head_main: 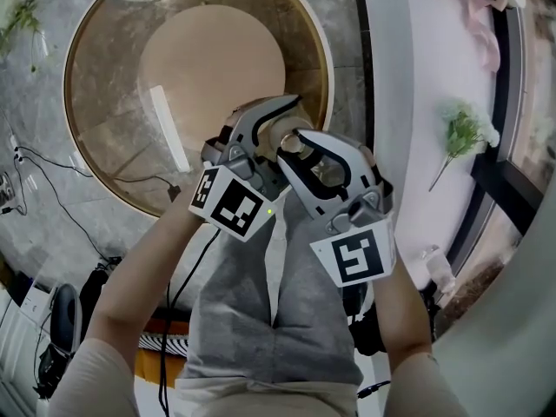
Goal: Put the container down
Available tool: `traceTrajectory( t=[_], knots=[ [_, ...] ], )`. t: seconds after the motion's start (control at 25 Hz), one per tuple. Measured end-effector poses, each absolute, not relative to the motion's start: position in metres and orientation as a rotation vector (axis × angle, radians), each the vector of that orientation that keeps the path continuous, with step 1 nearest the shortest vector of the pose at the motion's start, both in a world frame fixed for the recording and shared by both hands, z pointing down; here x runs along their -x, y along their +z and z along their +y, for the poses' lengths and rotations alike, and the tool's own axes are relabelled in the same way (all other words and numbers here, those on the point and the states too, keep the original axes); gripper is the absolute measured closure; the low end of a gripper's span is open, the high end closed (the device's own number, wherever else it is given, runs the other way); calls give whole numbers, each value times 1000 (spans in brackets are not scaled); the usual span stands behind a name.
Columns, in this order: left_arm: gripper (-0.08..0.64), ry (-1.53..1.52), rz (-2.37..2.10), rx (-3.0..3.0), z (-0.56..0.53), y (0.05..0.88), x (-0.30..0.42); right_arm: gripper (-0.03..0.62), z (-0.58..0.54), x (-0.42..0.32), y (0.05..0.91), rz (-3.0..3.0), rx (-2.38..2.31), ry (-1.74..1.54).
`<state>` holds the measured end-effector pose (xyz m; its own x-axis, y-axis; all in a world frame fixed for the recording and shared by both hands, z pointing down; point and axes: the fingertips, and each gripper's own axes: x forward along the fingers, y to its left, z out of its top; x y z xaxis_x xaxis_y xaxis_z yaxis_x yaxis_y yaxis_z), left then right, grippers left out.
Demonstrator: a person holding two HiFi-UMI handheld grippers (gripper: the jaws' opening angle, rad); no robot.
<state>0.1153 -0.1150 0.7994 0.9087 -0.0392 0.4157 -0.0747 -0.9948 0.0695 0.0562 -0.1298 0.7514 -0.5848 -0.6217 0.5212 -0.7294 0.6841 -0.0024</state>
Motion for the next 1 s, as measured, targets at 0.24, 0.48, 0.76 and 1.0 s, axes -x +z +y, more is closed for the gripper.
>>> traceTrajectory(
  t=[0.24,0.48,0.76,1.0],
  knots=[
    [199,650,-107,-2968,-114,804,-108,465,-128,-53,759,-2444,-1015,270],
    [199,673,-149,-2954,-114,809,-102,465,-128,-45,767,-2442,-1003,277],
    [199,732,-120,-2968,-108,818,-99,465,-123,-46,778,-2431,-1028,323],
    [199,793,-69,-2990,-102,827,-92,465,-119,-38,785,-2433,-1023,297]
  ],
)
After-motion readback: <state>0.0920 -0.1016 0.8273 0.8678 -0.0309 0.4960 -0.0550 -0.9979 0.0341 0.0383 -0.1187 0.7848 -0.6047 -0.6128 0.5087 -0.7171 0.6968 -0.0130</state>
